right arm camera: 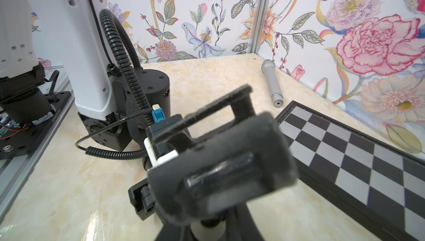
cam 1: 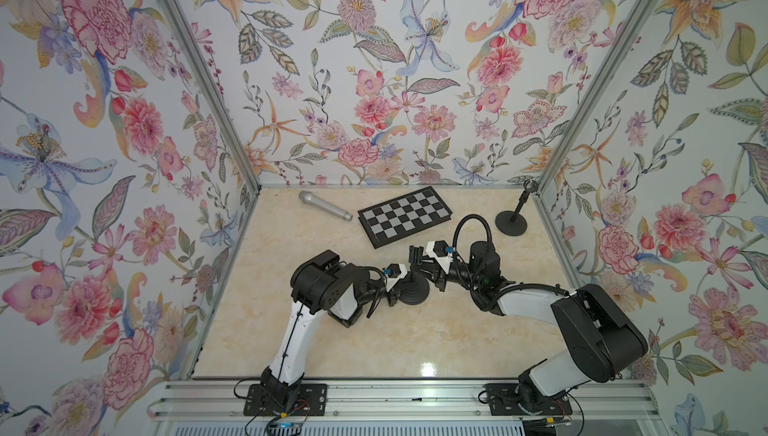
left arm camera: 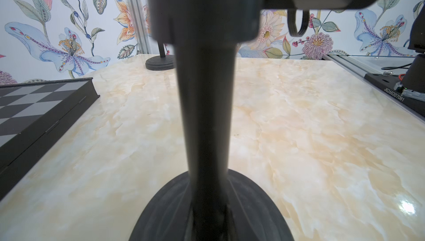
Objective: Assemble a microphone stand
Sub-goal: Screw the microphone stand pole into the microphone stand base.
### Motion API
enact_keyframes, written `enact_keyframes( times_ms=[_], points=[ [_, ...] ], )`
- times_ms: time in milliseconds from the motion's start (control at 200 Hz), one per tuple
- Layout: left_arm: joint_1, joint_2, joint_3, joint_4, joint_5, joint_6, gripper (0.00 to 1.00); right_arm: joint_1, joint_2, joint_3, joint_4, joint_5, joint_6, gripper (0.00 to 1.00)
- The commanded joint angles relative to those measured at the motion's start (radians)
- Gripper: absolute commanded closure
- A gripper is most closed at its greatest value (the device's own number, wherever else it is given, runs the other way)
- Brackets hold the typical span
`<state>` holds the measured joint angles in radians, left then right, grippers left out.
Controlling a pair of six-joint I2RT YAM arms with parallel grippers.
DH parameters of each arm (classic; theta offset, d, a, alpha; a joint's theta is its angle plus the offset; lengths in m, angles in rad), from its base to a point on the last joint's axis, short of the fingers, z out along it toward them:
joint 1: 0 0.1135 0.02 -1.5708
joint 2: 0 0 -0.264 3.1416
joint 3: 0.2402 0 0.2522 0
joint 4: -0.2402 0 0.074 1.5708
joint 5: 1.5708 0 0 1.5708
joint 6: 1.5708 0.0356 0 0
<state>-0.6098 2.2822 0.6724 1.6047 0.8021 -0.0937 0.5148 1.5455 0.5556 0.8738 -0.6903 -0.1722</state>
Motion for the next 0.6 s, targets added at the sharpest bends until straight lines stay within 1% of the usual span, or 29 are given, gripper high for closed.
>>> enact_keyframes(
  times_ms=[0,25,60,100,140,190,220,285,310,355,430,460,490,515,590],
  points=[
    [-0.002,0.103,-0.039,0.234,-0.067,0.053,0.77,0.090,-0.008,-0.103,0.091,0.393,0.145,1.00],
    [-0.004,0.101,-0.039,0.234,-0.071,0.050,0.77,0.125,-0.007,-0.127,0.110,0.525,0.182,1.00],
    [-0.002,0.093,-0.042,0.235,-0.078,0.049,0.76,0.222,-0.001,-0.153,0.129,0.741,0.233,1.00],
    [-0.003,0.087,-0.042,0.233,-0.083,0.049,0.76,0.310,0.023,-0.167,0.146,0.931,0.269,1.00],
    [-0.002,0.094,-0.039,0.232,-0.082,0.048,0.76,0.372,0.057,-0.167,0.166,1.019,0.309,1.00],
    [-0.001,0.102,-0.032,0.234,-0.074,0.040,0.76,0.406,0.101,-0.168,0.208,1.027,0.360,1.00],
    [-0.001,0.100,-0.031,0.235,-0.075,0.035,0.76,0.406,0.117,-0.168,0.232,0.988,0.371,1.00],
    [0.000,0.094,-0.030,0.234,-0.074,0.037,0.77,0.384,0.106,-0.177,0.256,0.901,0.346,1.00],
    [0.000,0.101,-0.027,0.233,-0.071,0.037,0.77,0.367,0.092,-0.183,0.265,0.857,0.326,0.93],
    [0.001,0.111,-0.022,0.234,-0.060,0.033,0.78,0.322,0.065,-0.194,0.281,0.729,0.281,0.75],
    [0.000,0.094,-0.030,0.232,-0.062,0.042,0.80,0.219,0.007,-0.205,0.274,0.437,0.198,0.59],
    [0.001,0.093,-0.031,0.232,-0.060,0.047,0.80,0.175,-0.011,-0.200,0.254,0.325,0.174,0.56],
    [0.000,0.101,-0.027,0.233,-0.051,0.050,0.80,0.143,-0.025,-0.187,0.229,0.218,0.147,0.54],
    [0.001,0.112,-0.022,0.234,-0.040,0.048,0.80,0.095,-0.034,-0.177,0.206,0.140,0.126,0.53],
    [0.001,0.114,-0.021,0.234,-0.036,0.052,0.80,0.049,-0.049,-0.137,0.117,0.002,0.033,0.50]
  ],
)
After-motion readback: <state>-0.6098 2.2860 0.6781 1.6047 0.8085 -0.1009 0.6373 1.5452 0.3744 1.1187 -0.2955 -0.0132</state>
